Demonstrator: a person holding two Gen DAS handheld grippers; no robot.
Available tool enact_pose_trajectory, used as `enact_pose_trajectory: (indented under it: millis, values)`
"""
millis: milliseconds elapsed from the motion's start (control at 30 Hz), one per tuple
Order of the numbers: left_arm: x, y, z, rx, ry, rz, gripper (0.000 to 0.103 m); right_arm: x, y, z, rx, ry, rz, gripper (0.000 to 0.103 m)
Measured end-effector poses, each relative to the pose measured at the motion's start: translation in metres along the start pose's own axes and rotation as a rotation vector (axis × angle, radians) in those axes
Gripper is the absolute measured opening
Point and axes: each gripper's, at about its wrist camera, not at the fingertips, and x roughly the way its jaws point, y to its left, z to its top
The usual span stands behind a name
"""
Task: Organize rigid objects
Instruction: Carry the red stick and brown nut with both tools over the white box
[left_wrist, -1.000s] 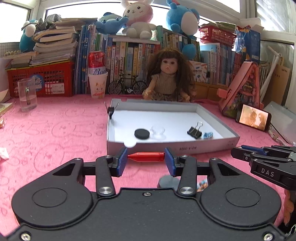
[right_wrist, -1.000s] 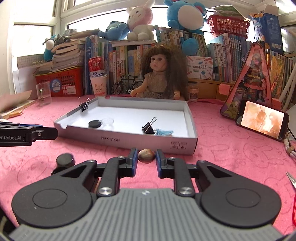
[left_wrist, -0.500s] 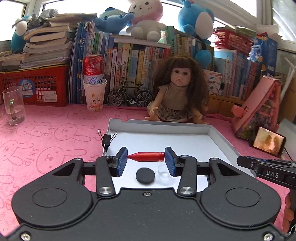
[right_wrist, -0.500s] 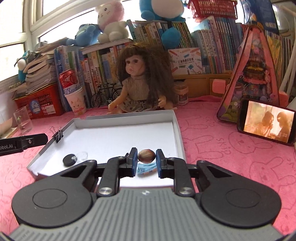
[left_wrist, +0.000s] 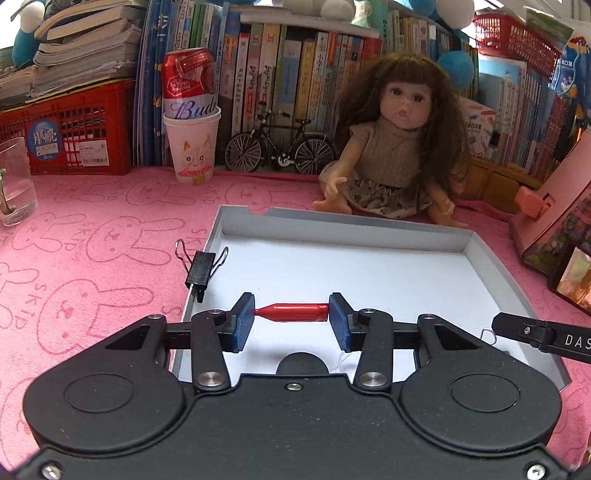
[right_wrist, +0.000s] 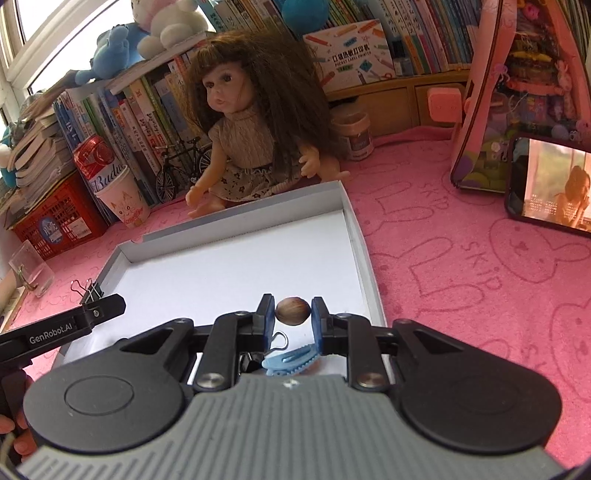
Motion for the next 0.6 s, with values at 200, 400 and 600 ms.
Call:
enact_pose_trajectory:
  millis: [200,400,600]
  values:
    - [0.006,-0.004,-0.007,0.027,0.006,0.01,0.041,0.005,0.001,0.0,-0.001,0.007,-0.008,0.025]
    - [0.01,-0.005,-0.01,0.032,0.016,0.015,0.041,0.006,0.002,0.0,-0.01,0.007,-0.008,0.025]
    - [0.01,-0.007,-0.012,0.047,0.018,0.004,0.042,0.005,0.001,-0.001,-0.005,0.0,0.002,0.029]
